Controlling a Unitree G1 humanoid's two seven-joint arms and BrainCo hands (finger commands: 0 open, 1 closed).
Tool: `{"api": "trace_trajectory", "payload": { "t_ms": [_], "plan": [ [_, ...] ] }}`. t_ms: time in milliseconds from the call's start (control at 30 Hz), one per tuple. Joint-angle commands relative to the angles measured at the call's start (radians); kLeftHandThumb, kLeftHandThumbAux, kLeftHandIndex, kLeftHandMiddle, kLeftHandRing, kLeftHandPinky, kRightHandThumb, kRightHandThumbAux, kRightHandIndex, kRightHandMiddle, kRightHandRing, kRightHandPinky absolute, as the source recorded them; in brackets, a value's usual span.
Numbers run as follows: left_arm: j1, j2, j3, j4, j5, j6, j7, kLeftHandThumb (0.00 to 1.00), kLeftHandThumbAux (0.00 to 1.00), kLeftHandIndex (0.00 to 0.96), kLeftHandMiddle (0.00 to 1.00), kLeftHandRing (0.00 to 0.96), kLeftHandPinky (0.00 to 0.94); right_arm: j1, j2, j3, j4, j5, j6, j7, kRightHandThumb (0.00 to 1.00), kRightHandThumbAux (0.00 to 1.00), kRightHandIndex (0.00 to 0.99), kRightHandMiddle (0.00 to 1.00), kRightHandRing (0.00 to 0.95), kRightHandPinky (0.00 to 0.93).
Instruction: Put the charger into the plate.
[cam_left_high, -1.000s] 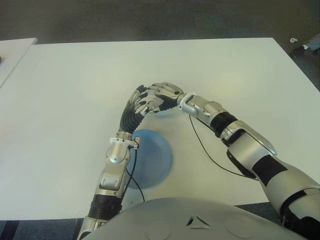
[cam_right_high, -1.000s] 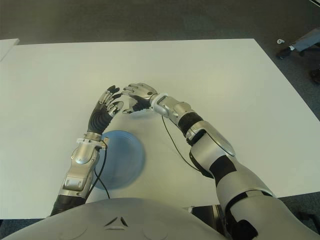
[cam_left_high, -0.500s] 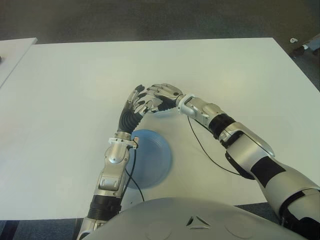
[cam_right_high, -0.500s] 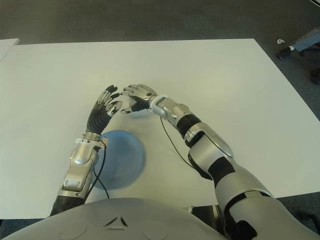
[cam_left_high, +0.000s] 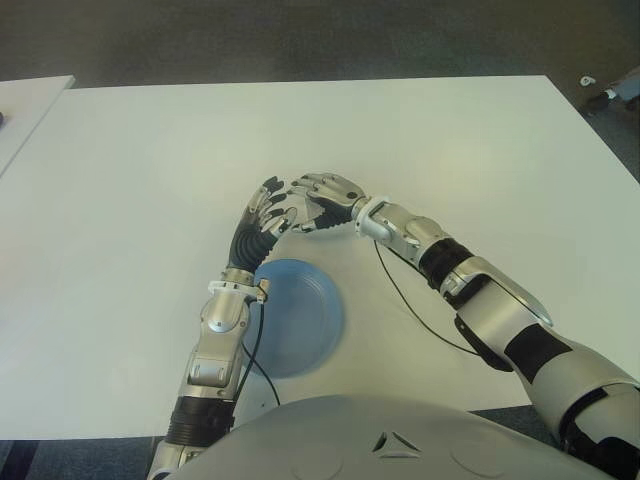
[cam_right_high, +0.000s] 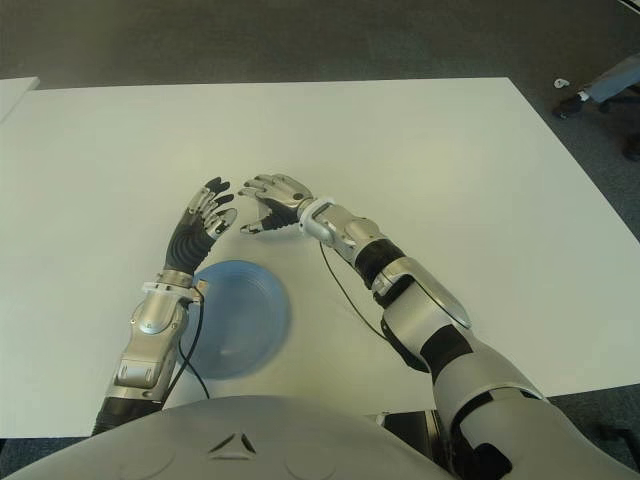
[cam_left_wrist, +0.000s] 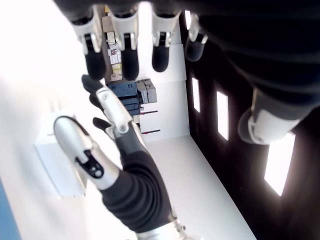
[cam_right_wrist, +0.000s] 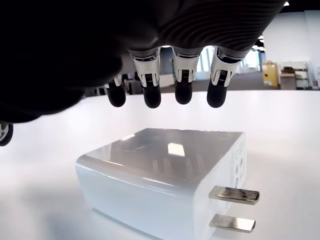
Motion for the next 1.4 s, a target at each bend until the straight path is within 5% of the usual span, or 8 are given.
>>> {"api": "trace_trajectory", "payload": {
  "t_ms": [33, 1400],
  "plan": [
    [-0.003, 0.009, 0.000, 0.018, -0.007, 0.008, -0.021, 0.000, 0.538, 0.000, 0.119, 0.154, 0.196, 0.033, -0.025, -0.007, -0.039, 0.007, 0.024, 0.029, 0.382, 0.187, 0.000, 0.000, 0.000, 0.000],
    [-0.027, -0.012, -0.018, 0.031, 0.006, 0.000, -0.017, 0.000, 0.518, 0.000, 0.173, 0.198, 0.222, 0.070, -0.122, -0.043, -0.163, 0.010, 0.038, 0.111, 0.406, 0.150, 0.000, 0.000, 0.000, 0.000]
  ]
}}
